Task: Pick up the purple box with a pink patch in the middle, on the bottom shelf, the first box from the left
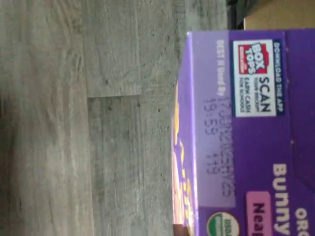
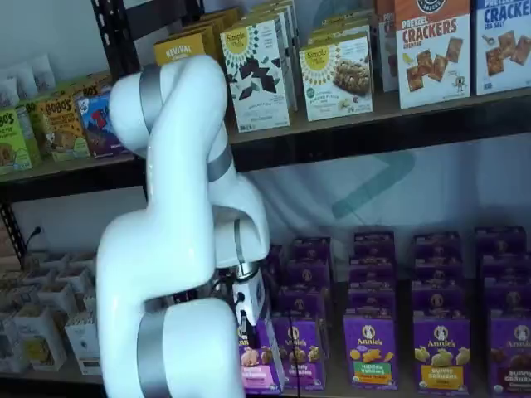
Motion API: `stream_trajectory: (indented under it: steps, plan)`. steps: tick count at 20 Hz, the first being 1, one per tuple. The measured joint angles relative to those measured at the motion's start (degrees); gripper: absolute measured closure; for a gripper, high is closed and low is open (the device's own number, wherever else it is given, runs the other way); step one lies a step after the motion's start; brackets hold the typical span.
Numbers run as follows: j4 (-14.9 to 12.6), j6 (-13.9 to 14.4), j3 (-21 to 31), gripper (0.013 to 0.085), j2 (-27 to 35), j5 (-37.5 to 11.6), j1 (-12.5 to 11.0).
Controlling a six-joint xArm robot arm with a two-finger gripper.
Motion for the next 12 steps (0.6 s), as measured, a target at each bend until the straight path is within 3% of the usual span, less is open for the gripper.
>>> stream_trajectory:
  steps: [2,7,12]
  plan:
    - [-0.46,-0.41,2.11,0.061,-2.61,0.54,-0.86]
    - [-4.72,1.36,6.13,0.061,-8.05,2.37,-3.13]
    - [-3.85,-1.21,9.12,0.061,-12.82,4.58,-4.86]
